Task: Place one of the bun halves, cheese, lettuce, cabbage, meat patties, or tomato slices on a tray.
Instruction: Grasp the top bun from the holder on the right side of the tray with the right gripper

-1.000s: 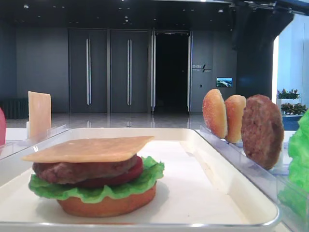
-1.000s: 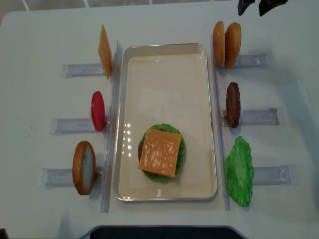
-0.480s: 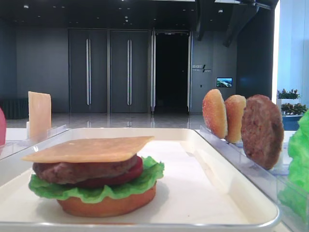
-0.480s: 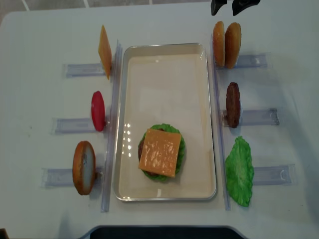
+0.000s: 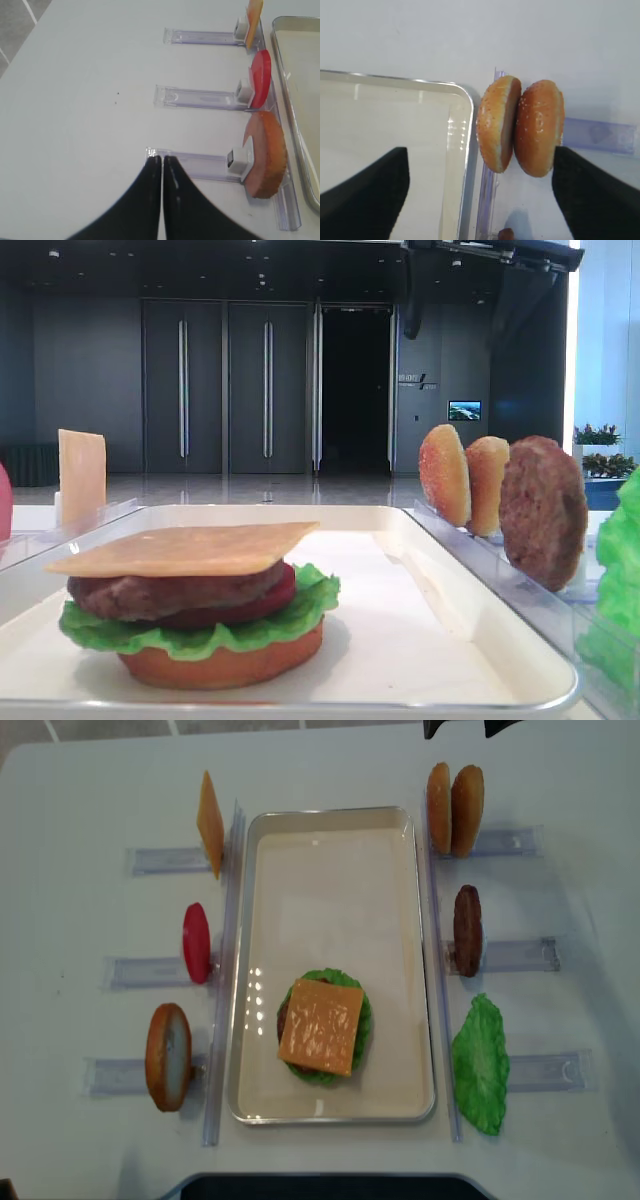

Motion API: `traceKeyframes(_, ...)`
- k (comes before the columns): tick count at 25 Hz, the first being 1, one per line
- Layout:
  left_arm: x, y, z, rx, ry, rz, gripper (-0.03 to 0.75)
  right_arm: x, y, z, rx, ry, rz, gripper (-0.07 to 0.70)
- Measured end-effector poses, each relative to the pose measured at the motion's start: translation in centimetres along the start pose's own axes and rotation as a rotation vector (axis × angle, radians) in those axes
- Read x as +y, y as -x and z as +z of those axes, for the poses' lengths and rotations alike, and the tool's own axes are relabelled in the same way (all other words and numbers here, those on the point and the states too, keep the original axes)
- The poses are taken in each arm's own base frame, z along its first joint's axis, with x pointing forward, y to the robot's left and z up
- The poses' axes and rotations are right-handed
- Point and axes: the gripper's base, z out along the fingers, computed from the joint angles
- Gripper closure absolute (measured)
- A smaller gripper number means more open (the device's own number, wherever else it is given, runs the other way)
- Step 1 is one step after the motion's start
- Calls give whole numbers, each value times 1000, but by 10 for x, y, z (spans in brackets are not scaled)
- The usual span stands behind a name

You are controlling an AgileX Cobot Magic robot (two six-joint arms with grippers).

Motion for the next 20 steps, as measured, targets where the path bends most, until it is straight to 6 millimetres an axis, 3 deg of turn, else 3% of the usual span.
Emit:
traceKeyframes(4,0,0,0,0,0,0,715,-1,0,11,21,-5,2,29)
traceKeyframes(20,0,0,0,0,0,0,715,1,-4,57,120,29,33,85)
